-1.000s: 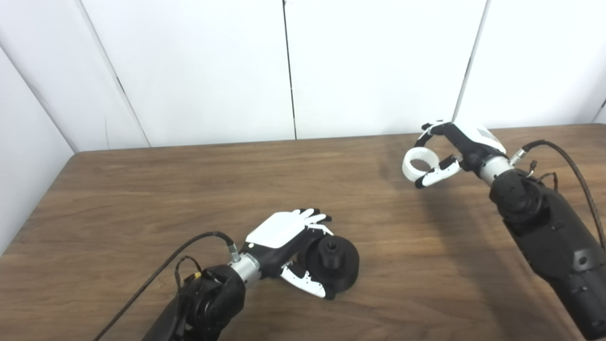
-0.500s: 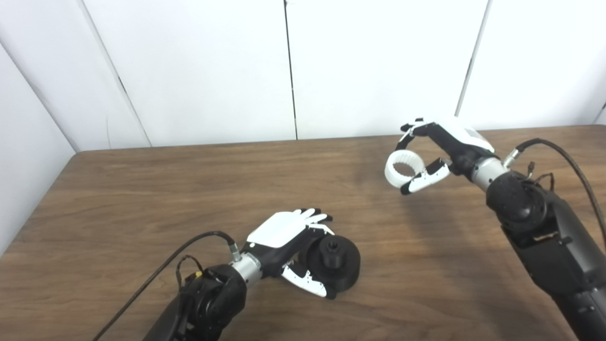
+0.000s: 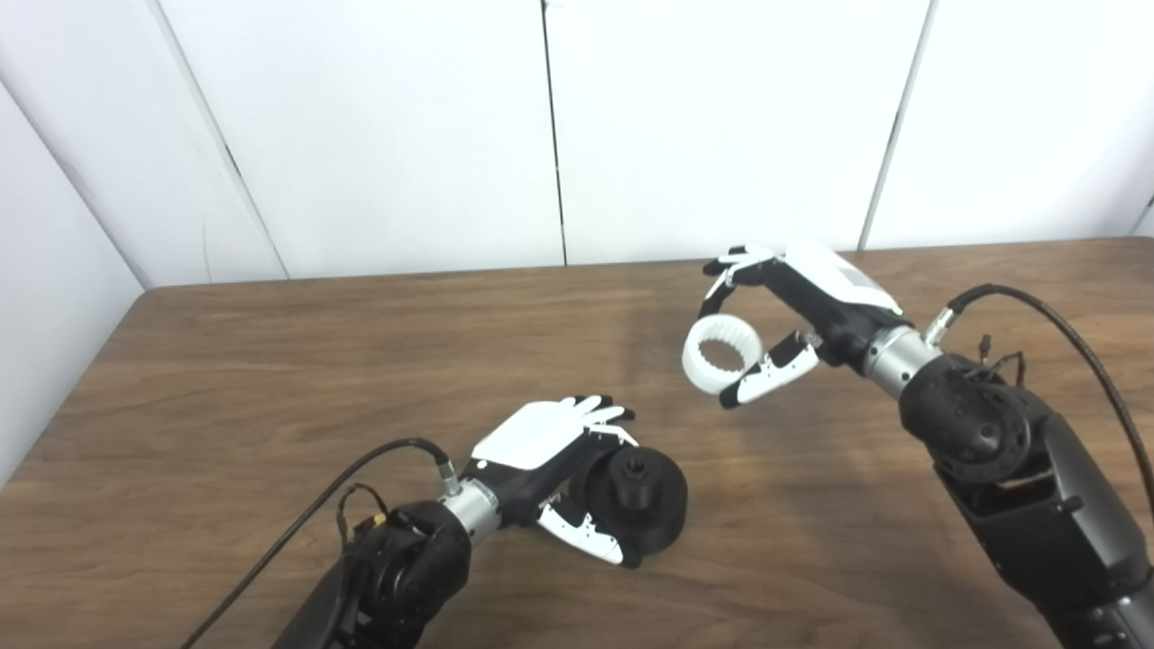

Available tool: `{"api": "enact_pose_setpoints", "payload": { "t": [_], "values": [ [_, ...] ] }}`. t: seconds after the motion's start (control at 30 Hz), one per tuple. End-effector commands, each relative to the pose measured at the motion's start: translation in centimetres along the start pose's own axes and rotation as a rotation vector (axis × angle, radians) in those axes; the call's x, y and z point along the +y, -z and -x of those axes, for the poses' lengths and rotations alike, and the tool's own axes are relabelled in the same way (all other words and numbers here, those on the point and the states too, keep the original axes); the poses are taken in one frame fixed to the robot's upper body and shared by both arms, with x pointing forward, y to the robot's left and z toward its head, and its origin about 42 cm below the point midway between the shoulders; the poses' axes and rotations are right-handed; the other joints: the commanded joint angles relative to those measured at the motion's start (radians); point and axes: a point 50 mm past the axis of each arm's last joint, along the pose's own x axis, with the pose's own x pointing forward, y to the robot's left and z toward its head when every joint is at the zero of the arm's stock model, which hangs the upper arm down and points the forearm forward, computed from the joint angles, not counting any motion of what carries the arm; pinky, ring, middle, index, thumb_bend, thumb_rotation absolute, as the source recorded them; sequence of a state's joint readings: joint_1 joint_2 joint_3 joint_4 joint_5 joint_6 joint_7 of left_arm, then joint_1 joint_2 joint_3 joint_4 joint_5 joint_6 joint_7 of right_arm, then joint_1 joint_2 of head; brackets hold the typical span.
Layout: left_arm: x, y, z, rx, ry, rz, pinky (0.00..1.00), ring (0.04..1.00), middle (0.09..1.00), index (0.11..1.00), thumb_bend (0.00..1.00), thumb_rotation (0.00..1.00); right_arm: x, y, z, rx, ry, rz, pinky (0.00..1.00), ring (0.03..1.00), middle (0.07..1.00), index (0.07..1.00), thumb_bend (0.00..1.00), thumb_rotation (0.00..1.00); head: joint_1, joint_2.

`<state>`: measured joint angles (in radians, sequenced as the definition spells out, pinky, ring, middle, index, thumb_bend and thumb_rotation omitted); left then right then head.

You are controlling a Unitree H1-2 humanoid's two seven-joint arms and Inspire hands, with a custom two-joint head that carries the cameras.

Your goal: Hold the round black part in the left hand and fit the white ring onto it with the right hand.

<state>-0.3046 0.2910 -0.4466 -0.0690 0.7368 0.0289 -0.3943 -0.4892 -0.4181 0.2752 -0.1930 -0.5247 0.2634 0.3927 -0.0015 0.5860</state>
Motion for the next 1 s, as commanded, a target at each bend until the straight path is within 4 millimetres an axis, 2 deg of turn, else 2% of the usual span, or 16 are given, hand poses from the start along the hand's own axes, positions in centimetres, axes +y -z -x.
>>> {"api": "enact_pose_setpoints", "payload": {
  "t": [0.0, 0.17, 0.53, 0.97],
  "values": [
    [1.2, -0.1, -0.6, -0.008, -0.01, -0.026, 1.0, 1.0, 0.956, 0.714, 0.97, 0.46, -1.1, -2.1, -0.4, -0.074, 0.03, 0.014, 0.97, 0.96, 0.858, 0.489, 0.52, 0.14, -0.002, 0.001],
    [1.1, -0.1, -0.6, -0.011, -0.008, -0.028, 1.0, 1.0, 0.952, 0.715, 0.98, 0.48, 0.0, -3.0, -0.5, -0.102, -0.002, 0.017, 0.99, 0.962, 0.857, 0.49, 0.52, 0.14, -0.001, 0.002],
    [1.2, -0.2, -0.7, -0.012, -0.01, -0.031, 1.0, 1.0, 0.953, 0.711, 0.98, 0.47, 1.9, -4.7, -0.8, -0.151, -0.079, 0.034, 1.0, 0.974, 0.865, 0.49, 0.52, 0.14, 0.0, 0.005],
    [1.2, -0.3, -0.7, -0.01, 0.0, -0.033, 1.0, 1.0, 0.957, 0.716, 0.97, 0.47, 3.2, -5.4, -0.9, -0.171, -0.13, 0.056, 1.0, 0.981, 0.867, 0.491, 0.52, 0.15, 0.0, 0.005]
  ]
}}
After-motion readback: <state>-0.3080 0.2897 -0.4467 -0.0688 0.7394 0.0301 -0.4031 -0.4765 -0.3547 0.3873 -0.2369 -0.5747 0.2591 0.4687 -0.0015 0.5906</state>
